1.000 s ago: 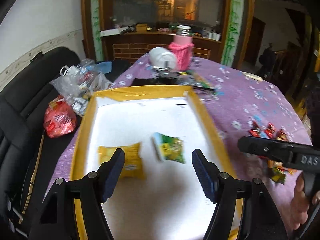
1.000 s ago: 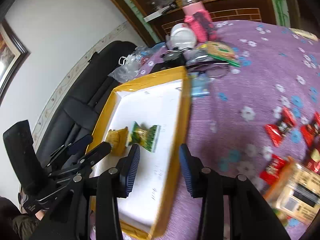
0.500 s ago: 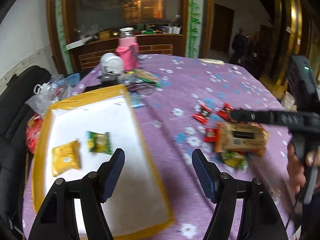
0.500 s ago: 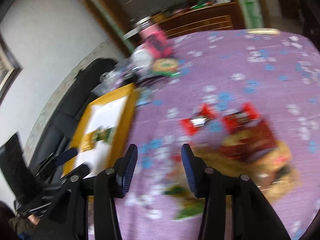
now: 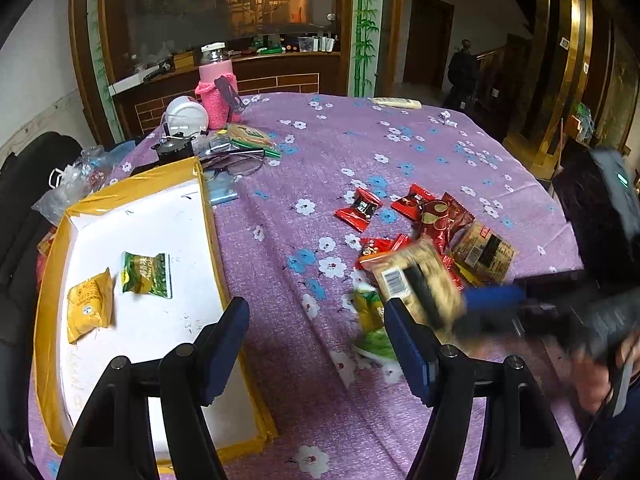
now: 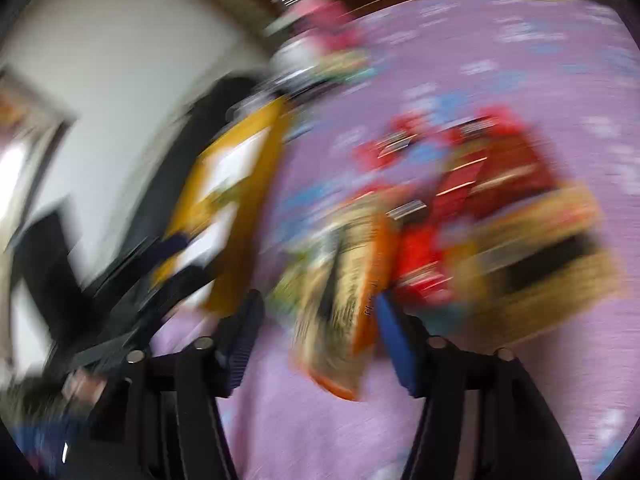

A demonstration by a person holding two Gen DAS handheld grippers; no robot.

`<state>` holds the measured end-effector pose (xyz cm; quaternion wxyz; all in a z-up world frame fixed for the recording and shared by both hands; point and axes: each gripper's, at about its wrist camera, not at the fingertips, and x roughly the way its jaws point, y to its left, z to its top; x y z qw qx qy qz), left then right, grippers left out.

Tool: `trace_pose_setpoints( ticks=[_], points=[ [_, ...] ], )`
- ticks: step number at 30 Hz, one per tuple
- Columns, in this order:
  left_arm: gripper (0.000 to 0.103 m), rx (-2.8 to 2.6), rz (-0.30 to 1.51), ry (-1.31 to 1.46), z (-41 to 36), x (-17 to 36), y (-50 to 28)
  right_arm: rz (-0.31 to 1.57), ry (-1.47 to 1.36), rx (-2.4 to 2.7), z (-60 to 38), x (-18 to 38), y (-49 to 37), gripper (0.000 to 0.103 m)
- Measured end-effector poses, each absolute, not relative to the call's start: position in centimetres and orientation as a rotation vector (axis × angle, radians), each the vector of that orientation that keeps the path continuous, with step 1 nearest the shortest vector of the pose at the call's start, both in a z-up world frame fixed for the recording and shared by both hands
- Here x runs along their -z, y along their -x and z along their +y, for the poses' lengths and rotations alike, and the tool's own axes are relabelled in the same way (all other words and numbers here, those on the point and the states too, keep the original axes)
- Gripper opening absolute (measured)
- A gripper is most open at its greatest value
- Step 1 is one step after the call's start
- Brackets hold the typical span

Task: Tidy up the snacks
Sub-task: 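Grasp the beige barcode cracker pack with the left gripper, then grasp the beige cracker pack with red label using the right gripper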

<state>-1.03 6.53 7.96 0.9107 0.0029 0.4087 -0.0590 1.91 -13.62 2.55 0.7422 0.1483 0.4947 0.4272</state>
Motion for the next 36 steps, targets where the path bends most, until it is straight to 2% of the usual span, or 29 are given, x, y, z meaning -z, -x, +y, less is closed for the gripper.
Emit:
trace_pose_setpoints(
  ticks=[6, 11, 17, 20, 23, 26, 30, 36],
  points=[
    [0.077, 0.182, 0.865, -0.008, 4.2, -7.8, 0.9, 0.946, -0.446, -0.638, -20.6, -3.3, -4.1, 0.062],
    [0.082, 0.263, 0.886, -0.083, 0.1, -6.8, 1.5, 0.923, -0.629, -0.443, -25.5, -2.4, -5.1, 0.062],
    [0.083, 0.213, 0.905, -0.288, -3.7, -4.3, 1.5, 0.971, -0.624, -0.350, -26.6, -1.7, -5.1, 0.062],
    [0.088, 0.209, 0.909, -0.314, -4.2, -3.4, 0.9, 0.956, -0.549, -0.296, -25.8, -1.9, -4.9, 0.062],
    [0.088, 0.189, 0.891, -0.351, -4.9, -2.7, 0.3, 0.962, -0.509, -0.306, -25.2, -1.5, -5.6, 0.062],
    [0.085, 0.167, 0.859, -0.370, -5.3, -2.1, -0.2, 1.005, -0.509, -0.333, -24.9, -0.7, -5.9, 0.062],
    [0.070, 0.199, 0.776, -0.342, -4.9, -2.6, 0.3, 1.048, -0.517, -0.400, -24.5, -0.8, -5.7, 0.069],
    [0.069, 0.250, 0.771, -0.236, -3.4, -3.0, -0.7, 1.169, -0.605, -0.548, -23.1, 0.0, -2.6, 0.073]
  ],
)
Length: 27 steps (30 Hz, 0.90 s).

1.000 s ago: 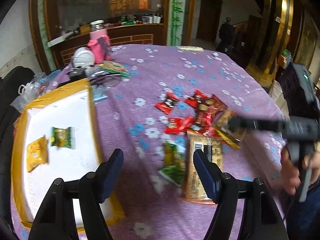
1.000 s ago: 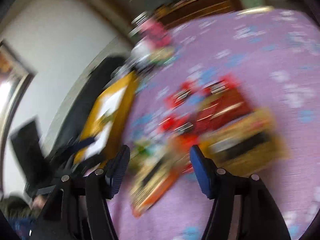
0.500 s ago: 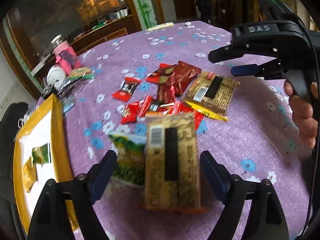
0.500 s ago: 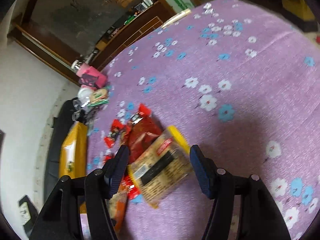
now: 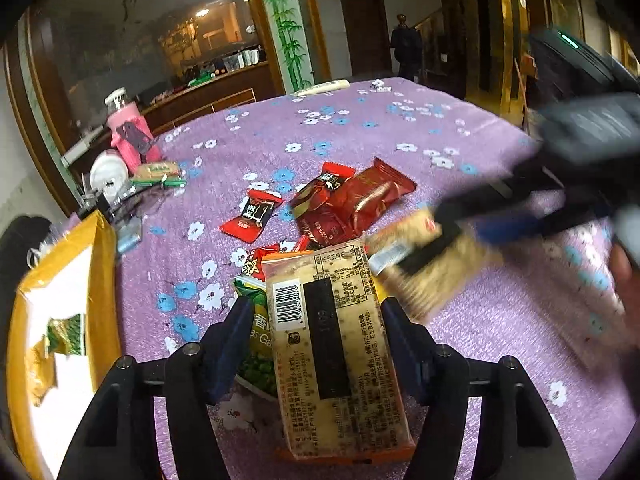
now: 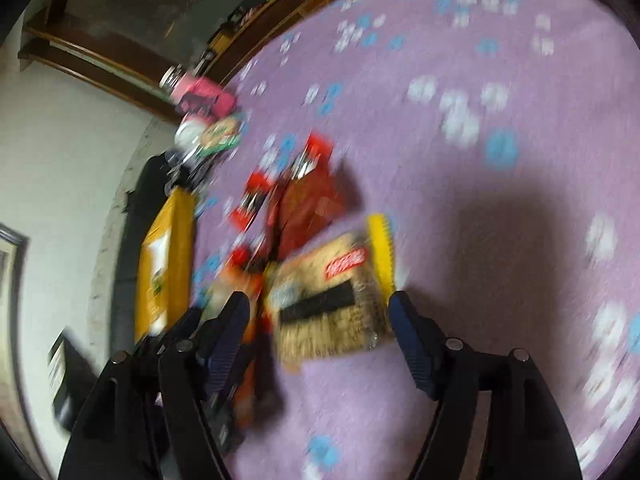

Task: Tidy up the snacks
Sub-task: 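Grasp the beige cracker pack with red label using the right gripper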

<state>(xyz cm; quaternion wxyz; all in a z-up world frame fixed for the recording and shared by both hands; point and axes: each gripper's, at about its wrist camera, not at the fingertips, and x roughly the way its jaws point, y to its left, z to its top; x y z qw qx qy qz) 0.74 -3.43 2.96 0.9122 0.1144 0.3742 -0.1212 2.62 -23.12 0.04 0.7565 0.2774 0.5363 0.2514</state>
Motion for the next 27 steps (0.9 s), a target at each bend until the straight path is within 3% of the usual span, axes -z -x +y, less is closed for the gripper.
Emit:
trace_pose_setpoints(
  ticks=[4, 10, 19, 27],
  points=[
    [0.070, 0.256, 0.785, -0.216, -3.1, -2.9, -1.1, 1.200, -0.523, -0.697, -21.6, -0.5, 0.7, 0.073],
    [0.069, 0.233, 0.779, -0.261, -3.1, -2.9, -0.8, 1.066, -0.170, -0.612, -20.1, -3.8, -0.9, 0.073],
    [0.070, 0.187, 0.789, -0.189, -0.1, -3.3, -1.9, 0.997, 0.089, -0.788, -18.8, -2.4, -1.7, 0.074],
    [0.077, 0.184, 0.820, -0.162, 0.4, -2.9, -2.6, 0.918, 0.295, -0.778, -15.7, -1.0, -1.0, 0.091]
  ],
)
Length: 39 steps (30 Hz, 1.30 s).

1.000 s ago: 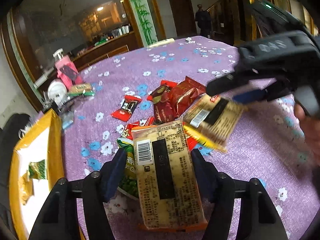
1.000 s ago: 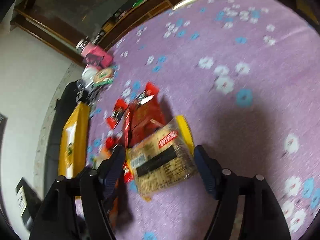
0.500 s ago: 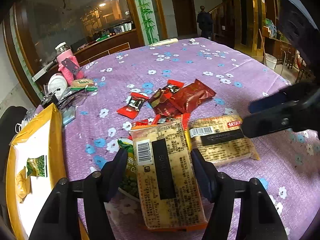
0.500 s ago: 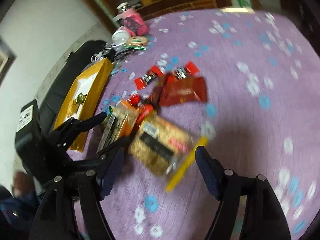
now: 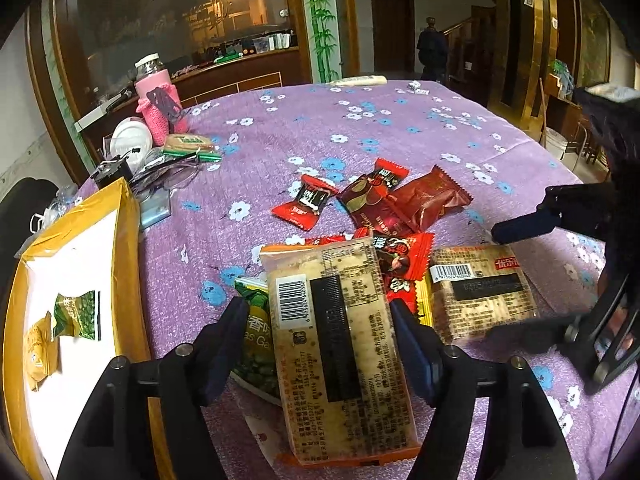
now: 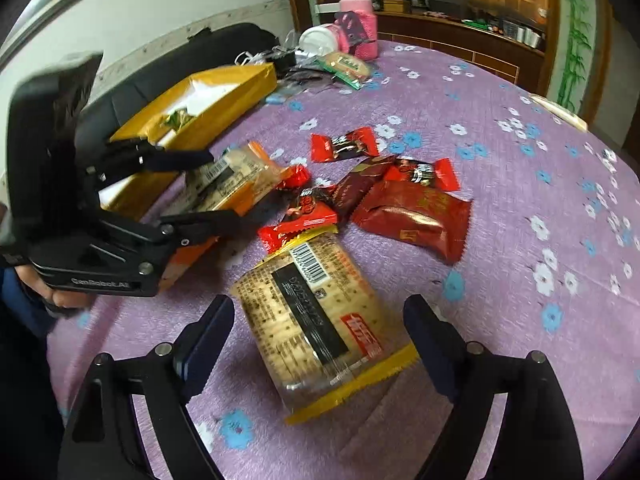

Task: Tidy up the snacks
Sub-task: 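Grasp the beige cracker pack with red label using the right gripper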

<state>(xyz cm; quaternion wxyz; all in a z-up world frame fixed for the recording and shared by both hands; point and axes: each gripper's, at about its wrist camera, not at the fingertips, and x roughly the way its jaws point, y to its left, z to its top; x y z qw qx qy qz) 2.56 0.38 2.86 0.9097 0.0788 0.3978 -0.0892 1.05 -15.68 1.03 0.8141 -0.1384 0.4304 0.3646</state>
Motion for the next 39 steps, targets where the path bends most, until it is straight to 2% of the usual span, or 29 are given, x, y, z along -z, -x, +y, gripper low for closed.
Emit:
trace_pose_setpoints(
  ticks=[2, 6, 8, 10, 11, 15, 26, 39],
  points=[
    [0.077, 0.180, 0.825, -0.169, 0.3, -2.7, -2.6, 0.909, 0.361, -0.745, -14.9, -0.4, -0.7, 0.091],
    [0.085, 0.159, 0.851, -0.193, 0.1, -2.1, -2.9, 0.913, 0.412, -0.713, -14.6, 0.2, -0.2, 0.088],
    [0.088, 0.152, 0.861, -0.203, 0.0, -1.8, -3.0, 0.924, 0.385, -0.706, -15.2, 0.0, -0.4, 0.076],
    [0.088, 0.148, 0.861, -0.215, -0.1, -1.6, -2.9, 0.930, 0.346, -0.651, -16.2, -0.2, -1.0, 0.072],
    [0.086, 0.146, 0.847, -0.230, -0.3, -1.7, -2.7, 0.935, 0.330, -0.635, -16.5, -0.3, -1.3, 0.072],
    [0.059, 0.098, 0.790, -0.290, -1.0, -1.9, -2.0, 0.938, 0.232, -0.562, -18.5, -0.7, -2.5, 0.071],
    [0.058, 0.198, 0.751, -0.096, 0.8, -4.1, -1.8, 0.880, 0.080, -0.570, -19.4, -2.5, -2.3, 0.070],
    [0.058, 0.165, 0.711, -0.108, 0.7, -4.4, -1.6, 0.848, 0.014, -0.476, -20.4, -2.6, -2.9, 0.070]
  ],
)
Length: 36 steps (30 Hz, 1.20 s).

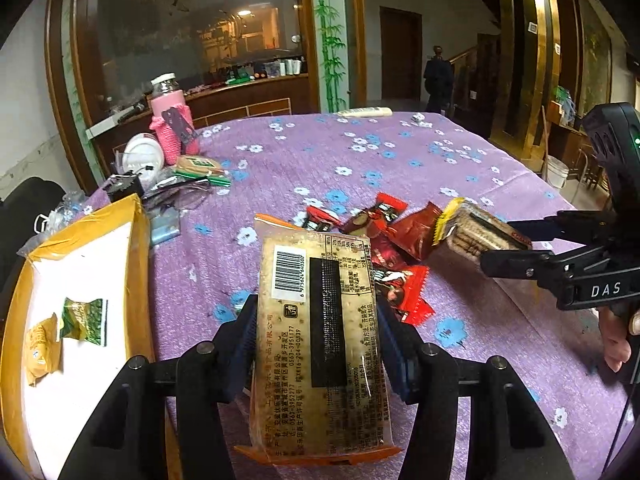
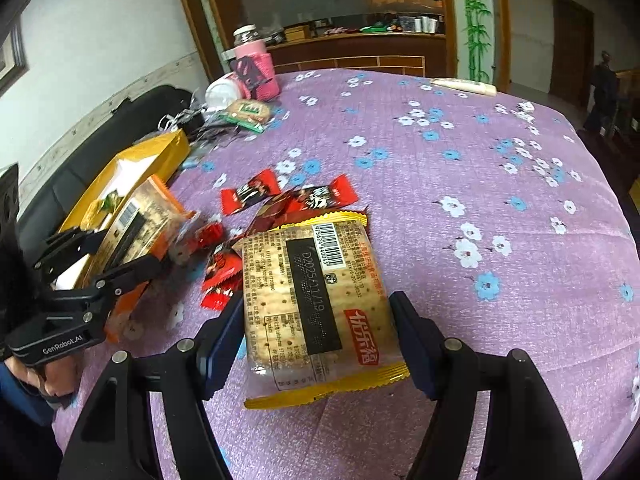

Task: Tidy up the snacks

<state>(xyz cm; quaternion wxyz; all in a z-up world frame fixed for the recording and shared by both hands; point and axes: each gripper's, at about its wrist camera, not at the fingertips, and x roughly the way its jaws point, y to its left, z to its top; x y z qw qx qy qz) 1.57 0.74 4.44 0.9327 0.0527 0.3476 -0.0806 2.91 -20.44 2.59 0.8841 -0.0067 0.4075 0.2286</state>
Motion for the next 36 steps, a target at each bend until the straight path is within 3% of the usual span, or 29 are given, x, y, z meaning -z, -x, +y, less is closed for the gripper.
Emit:
trace_pose_setpoints(
  ticks=[36],
  points=[
    [0.058, 0.080, 0.663, -0.106, 1.7, -4.6, -1.9, 0.779, -0.099, -0.282, -23.6, -1.9, -4.7, 0.070]
  ],
)
